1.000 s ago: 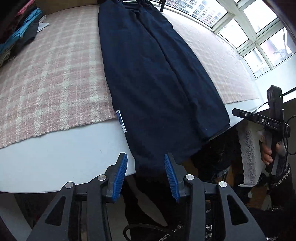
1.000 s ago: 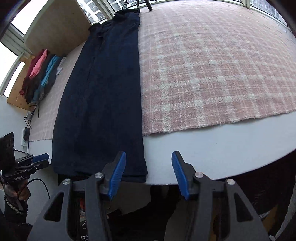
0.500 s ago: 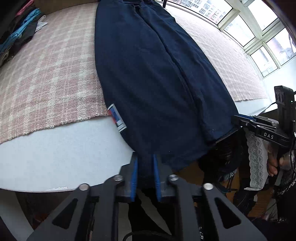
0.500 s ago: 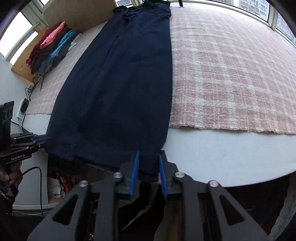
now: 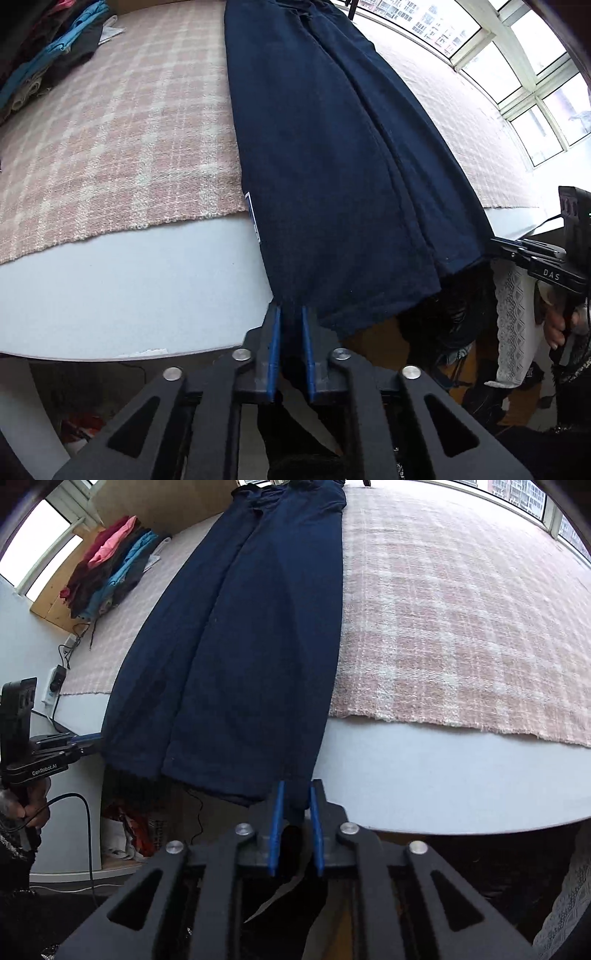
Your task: Fold clothes
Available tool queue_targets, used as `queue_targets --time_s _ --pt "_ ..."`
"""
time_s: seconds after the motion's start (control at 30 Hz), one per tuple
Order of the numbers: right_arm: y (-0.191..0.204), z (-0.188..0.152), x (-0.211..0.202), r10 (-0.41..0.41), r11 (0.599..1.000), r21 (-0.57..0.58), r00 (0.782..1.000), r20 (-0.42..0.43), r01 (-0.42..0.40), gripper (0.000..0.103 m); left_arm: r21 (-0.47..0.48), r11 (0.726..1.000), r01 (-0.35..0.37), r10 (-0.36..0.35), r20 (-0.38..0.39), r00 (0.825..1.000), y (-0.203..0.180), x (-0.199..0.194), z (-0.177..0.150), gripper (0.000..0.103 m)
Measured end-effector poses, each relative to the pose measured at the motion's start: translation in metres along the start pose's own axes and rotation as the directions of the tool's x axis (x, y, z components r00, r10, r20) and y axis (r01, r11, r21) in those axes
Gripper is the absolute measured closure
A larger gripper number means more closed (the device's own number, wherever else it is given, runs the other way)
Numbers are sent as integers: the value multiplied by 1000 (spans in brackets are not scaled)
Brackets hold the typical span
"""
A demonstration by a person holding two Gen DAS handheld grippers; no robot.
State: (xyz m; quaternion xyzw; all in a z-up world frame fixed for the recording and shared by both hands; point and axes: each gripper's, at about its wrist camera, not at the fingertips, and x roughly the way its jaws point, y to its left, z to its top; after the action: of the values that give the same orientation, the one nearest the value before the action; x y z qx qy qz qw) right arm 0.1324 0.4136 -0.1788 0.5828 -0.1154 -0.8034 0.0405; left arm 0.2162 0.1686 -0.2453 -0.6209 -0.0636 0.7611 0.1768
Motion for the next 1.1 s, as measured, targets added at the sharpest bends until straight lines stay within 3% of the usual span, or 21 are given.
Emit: queue_targets --time_s 0.03,0.07,0.17,0.23,0.27,0.3,0.4,0.53,0.7,0.87,0.93,1.0,1.1 --pt "-3 0 -2 0 1000 9 1000 7 0 57 3 1000 4 -4 0 1000 -1 0 -1 73" --pt "-6 -1 -4 0 1000 18 1000 15 0 56 10 1000 6 -6 -2 1000 -3 1 -2 67" --pt "-14 -1 2 32 998 52 999 3 -32 56 32 999 10 -10 -8 1000 -7 6 -5 67" --pt "-14 -4 10 44 998 46 999 -17 -43 56 47 999 13 -13 -11 1000 -11 8 -7 70" --pt "-9 -4 14 49 998 32 999 -11 -48 56 55 998 15 -14 -13 1000 -12 10 -8 88" --pt "-4 -3 17 53 998 17 999 -1 -53 60 62 998 16 -15 -15 1000 -14 11 -9 97" --pt "1 -1 24 86 996 0 995 -41 -86 98 85 996 29 -28 -18 999 -17 13 -11 98" --pt "-3 0 15 184 981 67 983 -9 -183 98 63 992 111 -112 13 994 -11 -4 -7 98" --pt "-18 18 -25 316 927 173 941 121 -334 98 46 974 222 -225 73 972 -5 -33 14 98" --pt "-34 78 -56 368 891 187 899 237 -414 98 44 984 175 -179 130 975 20 -36 101 98" --pt "-37 117 -49 367 887 195 895 253 -419 98 42 988 151 -156 152 976 31 -37 138 98" --pt "-46 161 -35 348 893 201 901 261 -403 98 40 991 128 -133 174 976 42 -38 175 97" --pt "-66 226 14 294 905 265 939 179 -334 92 30 995 94 -99 198 975 56 -38 219 87"
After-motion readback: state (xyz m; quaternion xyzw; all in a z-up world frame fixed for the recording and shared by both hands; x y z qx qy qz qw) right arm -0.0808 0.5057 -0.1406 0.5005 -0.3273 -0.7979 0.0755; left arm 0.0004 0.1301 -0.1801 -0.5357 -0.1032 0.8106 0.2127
